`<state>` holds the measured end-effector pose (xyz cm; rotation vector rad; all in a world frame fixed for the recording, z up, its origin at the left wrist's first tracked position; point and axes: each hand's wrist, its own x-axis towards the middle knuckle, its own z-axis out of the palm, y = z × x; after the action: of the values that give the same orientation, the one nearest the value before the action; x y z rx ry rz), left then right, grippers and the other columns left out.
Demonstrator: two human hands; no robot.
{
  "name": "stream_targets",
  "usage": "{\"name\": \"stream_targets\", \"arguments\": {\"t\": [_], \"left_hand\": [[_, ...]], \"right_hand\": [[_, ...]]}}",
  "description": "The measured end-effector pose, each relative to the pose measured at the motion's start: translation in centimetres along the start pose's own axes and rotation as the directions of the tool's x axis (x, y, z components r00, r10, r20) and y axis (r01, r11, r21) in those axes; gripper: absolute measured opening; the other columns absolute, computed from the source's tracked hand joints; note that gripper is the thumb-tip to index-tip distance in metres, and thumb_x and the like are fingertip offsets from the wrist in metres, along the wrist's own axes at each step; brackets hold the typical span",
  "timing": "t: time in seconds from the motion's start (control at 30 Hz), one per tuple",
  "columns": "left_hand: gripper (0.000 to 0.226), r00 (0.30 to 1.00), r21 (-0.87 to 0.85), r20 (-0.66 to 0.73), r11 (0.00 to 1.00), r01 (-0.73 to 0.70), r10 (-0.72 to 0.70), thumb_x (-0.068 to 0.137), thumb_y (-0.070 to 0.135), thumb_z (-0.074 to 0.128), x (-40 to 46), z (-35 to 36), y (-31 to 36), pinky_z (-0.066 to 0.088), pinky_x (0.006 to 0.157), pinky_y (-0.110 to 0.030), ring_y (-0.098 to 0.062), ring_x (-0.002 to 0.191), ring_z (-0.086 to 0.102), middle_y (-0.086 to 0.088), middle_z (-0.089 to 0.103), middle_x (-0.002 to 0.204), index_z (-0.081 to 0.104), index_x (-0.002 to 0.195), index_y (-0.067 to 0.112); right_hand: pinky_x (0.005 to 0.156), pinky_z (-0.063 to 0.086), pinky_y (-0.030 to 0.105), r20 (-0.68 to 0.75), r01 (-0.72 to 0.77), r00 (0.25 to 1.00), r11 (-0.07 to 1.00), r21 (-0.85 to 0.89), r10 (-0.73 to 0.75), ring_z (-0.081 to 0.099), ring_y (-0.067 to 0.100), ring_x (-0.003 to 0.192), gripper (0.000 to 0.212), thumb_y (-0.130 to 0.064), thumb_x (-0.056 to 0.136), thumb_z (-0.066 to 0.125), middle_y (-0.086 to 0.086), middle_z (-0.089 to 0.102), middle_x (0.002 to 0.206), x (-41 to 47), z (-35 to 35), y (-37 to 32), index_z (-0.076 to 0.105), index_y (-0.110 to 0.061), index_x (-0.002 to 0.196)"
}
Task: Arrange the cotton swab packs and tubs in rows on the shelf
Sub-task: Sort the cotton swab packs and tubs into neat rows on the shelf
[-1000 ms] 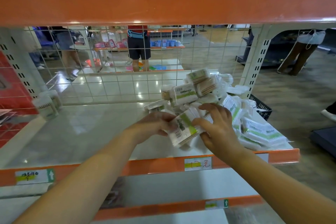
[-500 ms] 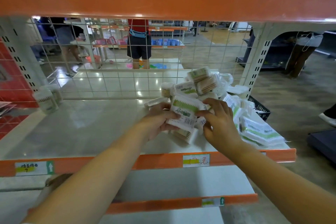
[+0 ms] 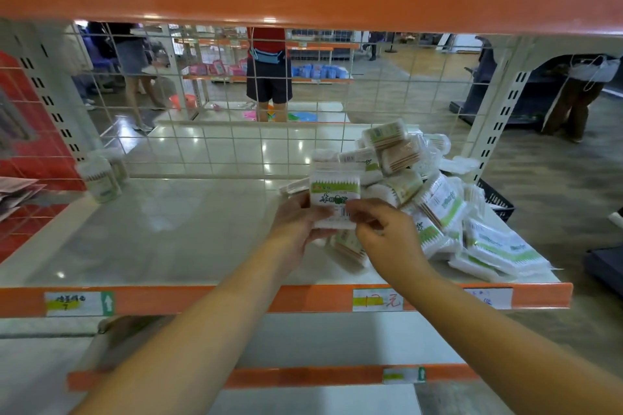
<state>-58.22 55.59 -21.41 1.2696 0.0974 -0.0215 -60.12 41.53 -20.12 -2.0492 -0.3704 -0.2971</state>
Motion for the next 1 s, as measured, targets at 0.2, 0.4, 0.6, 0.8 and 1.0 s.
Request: {"name": "stream_targets", "arguments": {"t": [0.2,0.4,0.6,0.8,1.0], "left_hand": [[0.023,0.986,0.011,-0.121,0.993,-0.117,0.117,0.079,-0.007,0.062,-0.2,-1.5,0.2,0.057,0.075,-0.035,-0.025,0.083,0.068,-0.007,0.071,0.09,0.063,0.095,0.01],[0.034,0.978,-0.009,-0.149,0.989,-0.149,0.146,0.068,0.001,0.07,-0.3,-3.5,1.2,0.057,0.075,-0.036,-0.027,0.086,0.068,-0.016,0.07,0.096,0.066,0.102,0.002],[0.029,0.947,0.06,-0.186,0.965,-0.254,0.261,0.072,-0.005,0.068,-0.2,-5.2,1.3,0.053,0.069,-0.026,-0.019,0.081,0.065,-0.007,0.069,0.087,0.066,0.096,0.01],[0.031,0.893,0.286,-0.213,0.899,-0.332,0.397,0.074,0.012,0.074,-0.5,-6.4,0.9,0.048,0.064,-0.011,-0.005,0.099,0.058,0.0,0.06,0.108,0.061,0.097,0.027],[0.027,0.851,0.481,-0.14,0.786,-0.388,0.506,0.069,0.029,0.061,-0.7,-9.4,1.4,0.043,0.065,-0.009,0.004,0.093,0.054,0.011,0.057,0.101,0.054,0.092,0.041]], "right_hand": [[0.083,0.041,0.011,0.082,-0.086,0.993,0.993,0.084,0.08,0.055,0.012,0.101,0.043,0.005,0.084,0.047,-0.003,0.059,0.101,1.1,2.1,-1.6,0.059,-0.013,0.121],[0.075,0.045,0.011,0.113,-0.126,0.988,0.979,0.158,0.109,0.055,0.006,0.09,0.037,0.006,0.087,0.048,0.001,0.059,0.106,2.6,4.3,-2.6,0.058,-0.01,0.119],[0.084,0.05,0.03,0.128,-0.235,0.97,0.936,0.263,0.207,0.063,0.02,0.091,0.006,-0.019,0.09,0.058,0.0,0.066,0.091,4.4,5.8,-4.1,0.064,-0.021,0.09],[0.089,0.051,0.04,0.244,-0.257,0.95,0.934,0.249,0.196,0.065,0.019,0.095,0.025,-0.046,0.081,0.057,0.005,0.069,0.1,6.1,7.6,-5.0,0.063,-0.023,0.087],[0.076,0.056,0.036,0.285,-0.103,0.957,0.985,0.137,0.06,0.066,0.014,0.083,0.041,-0.048,0.071,0.07,-0.001,0.069,0.089,7.5,9.9,-4.4,0.066,-0.015,0.096]]}}
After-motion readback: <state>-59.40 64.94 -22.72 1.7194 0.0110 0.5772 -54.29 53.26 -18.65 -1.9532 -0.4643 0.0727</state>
